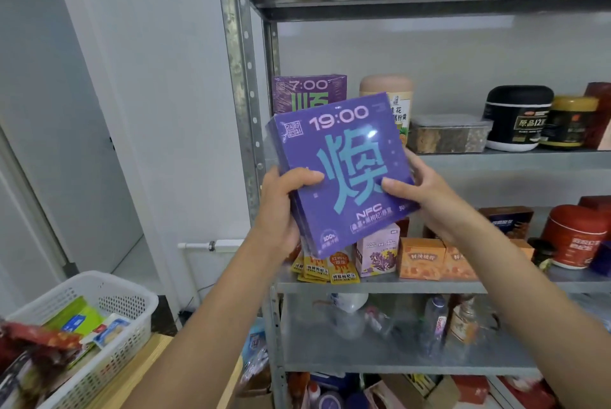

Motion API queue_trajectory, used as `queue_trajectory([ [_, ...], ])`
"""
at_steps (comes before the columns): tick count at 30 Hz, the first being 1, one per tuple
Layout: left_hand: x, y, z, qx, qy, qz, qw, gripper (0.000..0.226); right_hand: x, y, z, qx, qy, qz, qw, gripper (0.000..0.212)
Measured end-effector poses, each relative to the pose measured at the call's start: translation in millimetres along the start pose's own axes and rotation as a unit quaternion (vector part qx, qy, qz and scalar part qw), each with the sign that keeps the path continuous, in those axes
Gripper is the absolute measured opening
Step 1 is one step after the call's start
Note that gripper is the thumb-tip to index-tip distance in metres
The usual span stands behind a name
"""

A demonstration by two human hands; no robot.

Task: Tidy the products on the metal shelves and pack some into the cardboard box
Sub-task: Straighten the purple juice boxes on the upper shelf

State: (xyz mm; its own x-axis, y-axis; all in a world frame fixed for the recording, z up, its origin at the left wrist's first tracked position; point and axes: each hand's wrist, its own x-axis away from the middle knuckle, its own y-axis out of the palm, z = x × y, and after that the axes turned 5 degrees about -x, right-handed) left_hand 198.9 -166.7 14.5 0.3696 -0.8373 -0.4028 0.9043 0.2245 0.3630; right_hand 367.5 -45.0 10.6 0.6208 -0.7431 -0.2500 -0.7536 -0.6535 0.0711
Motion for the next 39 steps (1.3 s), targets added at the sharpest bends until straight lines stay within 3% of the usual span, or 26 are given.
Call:
queue_trajectory([
  [2, -2, -3, 1, 0.003, 0.003, -0.047, 0.999, 0.042, 1, -5, -3, -0.029, 0.001, -0.021, 0.999, 0.047],
  [4, -6, -7, -1, 0.009, -0.005, -0.062, 0.998, 0.038, -1, -5, 0, -0.039, -0.008, -0.009, 0.999, 0.028],
  [7, -13, -13, -2, 0.000, -0.021, -0.070, 0.997, 0.045, -4, -4, 7, -0.053, -0.009, 0.006, 0.999, 0.027],
  [9, -17, -15, -2, -0.030, -0.027, -0.056, 0.998, 0.047, -6, -3, 12, -0.059, -0.006, 0.007, 0.998, 0.038],
  [11, -21, -17, -6, -0.095, -0.020, 0.002, 0.995, 0.046, -11, -2, 16, -0.058, -0.003, 0.018, 0.998, 0.055],
  [13, -26, -19, -10, -0.142, -0.014, 0.065, 0.988, 0.040, -16, -2, 19, -0.054, -0.010, 0.039, 0.998, 0.060],
  [17, -39, -26, -13, -0.197, -0.004, 0.095, 0.976, 0.037, -27, 0, 30, -0.051, -0.018, 0.064, 0.996, 0.065],
  [20, -49, -33, -8, -0.279, 0.030, 0.098, 0.955, 0.033, -36, 2, 37, -0.039, -0.024, 0.070, 0.996, 0.067],
  [25, -61, -40, 6, -0.369, 0.102, 0.049, 0.922, 0.068, -52, -1, 44, -0.056, -0.029, 0.043, 0.997, 0.062],
  [30, -77, -50, 28, -0.406, 0.099, -0.016, 0.908, 0.058, -70, 1, 53, -0.059, -0.020, 0.018, 0.998, 0.065],
  [34, -84, -59, 34, -0.529, 0.094, -0.050, 0.842, 0.065, -84, 3, 58, -0.053, -0.002, -0.002, 0.999, 0.073],
  [35, -85, -60, 34, -0.591, 0.115, -0.061, 0.796, 0.068, -87, 5, 59, -0.054, 0.001, -0.007, 0.999, 0.073],
  [38, -92, -68, 31, -0.780, 0.226, -0.056, 0.581, 0.077, -97, 13, 63, -0.063, 0.010, -0.020, 0.998, 0.074],
  [39, -92, -71, 32, -0.801, 0.245, -0.047, 0.544, 0.076, -100, 16, 65, -0.057, 0.011, -0.025, 0.998, 0.077],
])
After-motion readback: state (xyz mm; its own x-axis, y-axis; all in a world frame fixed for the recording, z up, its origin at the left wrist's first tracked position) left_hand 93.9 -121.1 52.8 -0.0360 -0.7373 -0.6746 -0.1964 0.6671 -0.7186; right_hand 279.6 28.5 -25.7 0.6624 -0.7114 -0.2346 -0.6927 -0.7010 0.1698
